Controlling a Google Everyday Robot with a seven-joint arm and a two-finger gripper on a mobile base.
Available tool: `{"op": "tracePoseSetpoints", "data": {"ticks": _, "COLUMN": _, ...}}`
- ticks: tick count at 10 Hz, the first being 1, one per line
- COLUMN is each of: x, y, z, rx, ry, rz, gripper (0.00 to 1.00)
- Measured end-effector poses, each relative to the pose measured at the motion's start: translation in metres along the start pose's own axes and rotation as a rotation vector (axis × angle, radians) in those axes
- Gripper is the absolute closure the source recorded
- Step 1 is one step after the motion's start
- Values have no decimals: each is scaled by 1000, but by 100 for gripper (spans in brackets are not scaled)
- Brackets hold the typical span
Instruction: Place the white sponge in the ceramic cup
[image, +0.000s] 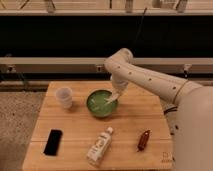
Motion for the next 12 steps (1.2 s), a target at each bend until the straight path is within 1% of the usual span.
{"op": "tracePoseSetpoints", "data": {"ticks": 2, "x": -11, "y": -23, "z": -10, "rx": 7, "ry": 13, "rz": -37, "gripper": 100}}
{"op": "tracePoseSetpoints", "data": {"ticks": 3, "x": -13, "y": -32, "z": -15, "rx": 11, "ry": 22, "rz": -42, "gripper": 100}}
{"op": "tracePoseSetpoints", "data": {"ticks": 5, "x": -15, "y": -44, "z": -23, "rx": 20, "ry": 47, "rz": -59, "gripper": 100}}
{"op": "tracePoseSetpoints", "data": {"ticks": 7, "x": -27, "y": -59, "z": -34, "rx": 29, "ry": 72, "rz": -90, "gripper": 100}}
{"op": "tracePoseSetpoints", "data": {"ticks": 8, "x": -28, "y": -64, "z": -37, "rx": 32, "ry": 84, "rz": -100, "gripper": 100}}
{"op": "tracePoseSetpoints", "data": {"ticks": 10, "x": -34, "y": -74, "z": -41, "rx": 29, "ry": 97, "rz": -122, "gripper": 100}}
{"op": "tracePoseSetpoints", "data": {"ticks": 11, "x": -46, "y": -91, "z": -43, "rx": 34, "ry": 103, "rz": -149, "gripper": 100}}
{"op": "tracePoseSetpoints", "data": {"ticks": 12, "x": -52, "y": -98, "z": -45, "rx": 33, "ry": 106, "rz": -161, "gripper": 100}}
